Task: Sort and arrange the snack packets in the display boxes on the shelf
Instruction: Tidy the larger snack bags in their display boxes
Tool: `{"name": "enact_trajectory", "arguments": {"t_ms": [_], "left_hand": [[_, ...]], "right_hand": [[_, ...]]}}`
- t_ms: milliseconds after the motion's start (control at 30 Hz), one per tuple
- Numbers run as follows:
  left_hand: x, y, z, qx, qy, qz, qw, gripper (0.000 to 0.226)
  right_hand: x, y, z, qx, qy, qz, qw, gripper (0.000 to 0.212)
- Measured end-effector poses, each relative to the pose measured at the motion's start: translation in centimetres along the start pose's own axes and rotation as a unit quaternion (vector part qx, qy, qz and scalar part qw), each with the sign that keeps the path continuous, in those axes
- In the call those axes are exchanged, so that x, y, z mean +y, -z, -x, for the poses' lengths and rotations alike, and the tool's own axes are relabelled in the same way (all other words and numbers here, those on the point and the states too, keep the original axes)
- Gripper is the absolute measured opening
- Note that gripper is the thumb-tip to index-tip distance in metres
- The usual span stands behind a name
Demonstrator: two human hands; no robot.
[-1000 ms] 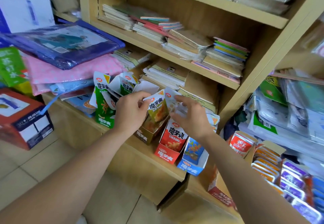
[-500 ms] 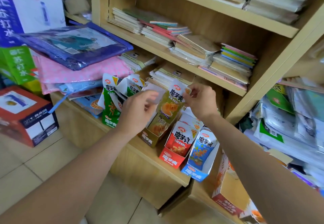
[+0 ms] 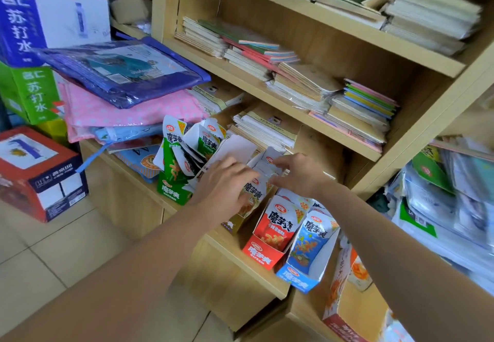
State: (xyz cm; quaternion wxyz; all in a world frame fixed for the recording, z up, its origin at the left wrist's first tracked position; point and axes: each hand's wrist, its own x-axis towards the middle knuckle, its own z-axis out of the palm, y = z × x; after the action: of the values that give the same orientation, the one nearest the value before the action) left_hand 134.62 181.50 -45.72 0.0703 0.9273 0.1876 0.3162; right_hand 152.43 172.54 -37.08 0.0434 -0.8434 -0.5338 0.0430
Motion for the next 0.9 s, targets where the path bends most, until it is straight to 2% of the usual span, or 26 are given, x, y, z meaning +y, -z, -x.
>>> {"name": "enact_trajectory", "arguments": {"t_ms": [100,200,333,400,567,667,900], "left_hand": [[-0.3,-0.4,-2.1,-0.027,-0.002,-0.039,0.999,0.058],[-1.1,-0.7,-3.2,-0.095,0.012,-0.034,0.995,0.067],[-2.5,-0.6,-2.7,-0.205,0.015,0.040,0.978,0.107],[-3.1,-0.6,-1.9,-0.216,0.001,0.039,0.976,0.117],[-3.4,-0.6,-0.8,-0.180,-0.011,0.036,0.983,0.104],[-3.2,-0.5,-0.8,-0.182,-0.011,0.019,0.983,0.100],[-2.4,-0.4,-1.4,-0.187,0.000,-0.022,0.982,0.106]], "right_hand": [[0.2,-0.9,-0.3,-0.031,-0.027,0.065,0.997,0.055],[-0.2,-1.6,-1.1,-0.056,-0.042,0.110,0.992,0.055],[0.1,-1.6,-2.5,-0.044,-0.065,0.078,0.994,0.046],[0.4,-1.6,-2.9,-0.038,-0.074,0.050,0.995,0.057],[0.1,-1.5,-3.1,-0.030,-0.082,0.041,0.995,0.058],[-0.5,-1.6,-2.8,-0.020,-0.081,0.063,0.995,0.049],[-0.6,-1.4,-2.0,0.034,-0.040,0.063,0.997,0.020]]}}
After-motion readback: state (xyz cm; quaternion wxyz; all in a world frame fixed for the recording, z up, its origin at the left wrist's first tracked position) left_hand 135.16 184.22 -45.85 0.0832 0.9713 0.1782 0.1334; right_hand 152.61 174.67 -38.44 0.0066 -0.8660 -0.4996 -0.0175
